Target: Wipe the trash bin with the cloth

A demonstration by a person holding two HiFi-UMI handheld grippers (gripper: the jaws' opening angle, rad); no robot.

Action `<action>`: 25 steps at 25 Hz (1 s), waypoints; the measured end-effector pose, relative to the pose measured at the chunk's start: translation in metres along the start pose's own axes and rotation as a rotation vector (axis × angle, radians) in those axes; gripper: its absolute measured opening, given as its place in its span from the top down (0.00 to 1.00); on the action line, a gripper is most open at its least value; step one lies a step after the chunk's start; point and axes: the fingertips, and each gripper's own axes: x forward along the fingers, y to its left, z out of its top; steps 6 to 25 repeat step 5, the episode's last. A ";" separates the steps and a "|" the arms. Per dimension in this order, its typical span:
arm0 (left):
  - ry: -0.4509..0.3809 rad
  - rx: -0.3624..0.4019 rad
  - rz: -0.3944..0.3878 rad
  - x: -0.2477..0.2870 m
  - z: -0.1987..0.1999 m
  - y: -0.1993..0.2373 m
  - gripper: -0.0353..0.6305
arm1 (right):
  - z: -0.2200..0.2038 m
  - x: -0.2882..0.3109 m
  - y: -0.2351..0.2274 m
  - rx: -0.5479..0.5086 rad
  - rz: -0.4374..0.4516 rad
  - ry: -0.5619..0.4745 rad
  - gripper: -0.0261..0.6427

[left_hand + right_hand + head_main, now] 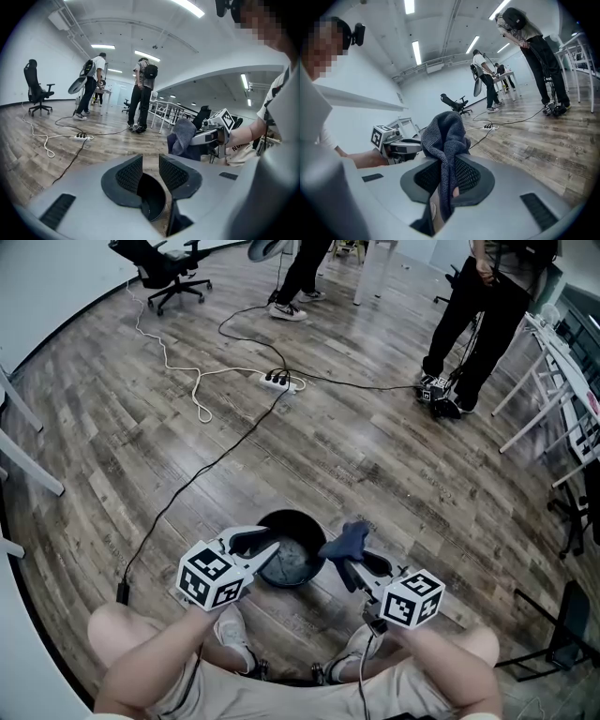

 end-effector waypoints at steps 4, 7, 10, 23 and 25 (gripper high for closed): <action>0.003 0.006 -0.015 0.004 0.002 -0.005 0.77 | 0.004 -0.002 -0.001 0.010 -0.001 -0.011 0.87; 0.001 0.009 -0.018 0.005 0.004 -0.006 0.77 | 0.007 -0.002 -0.002 0.014 -0.001 -0.015 0.87; 0.001 0.009 -0.018 0.005 0.004 -0.006 0.77 | 0.007 -0.002 -0.002 0.014 -0.001 -0.015 0.87; 0.001 0.009 -0.018 0.005 0.004 -0.006 0.77 | 0.007 -0.002 -0.002 0.014 -0.001 -0.015 0.87; 0.001 0.009 -0.018 0.005 0.004 -0.006 0.77 | 0.007 -0.002 -0.002 0.014 -0.001 -0.015 0.87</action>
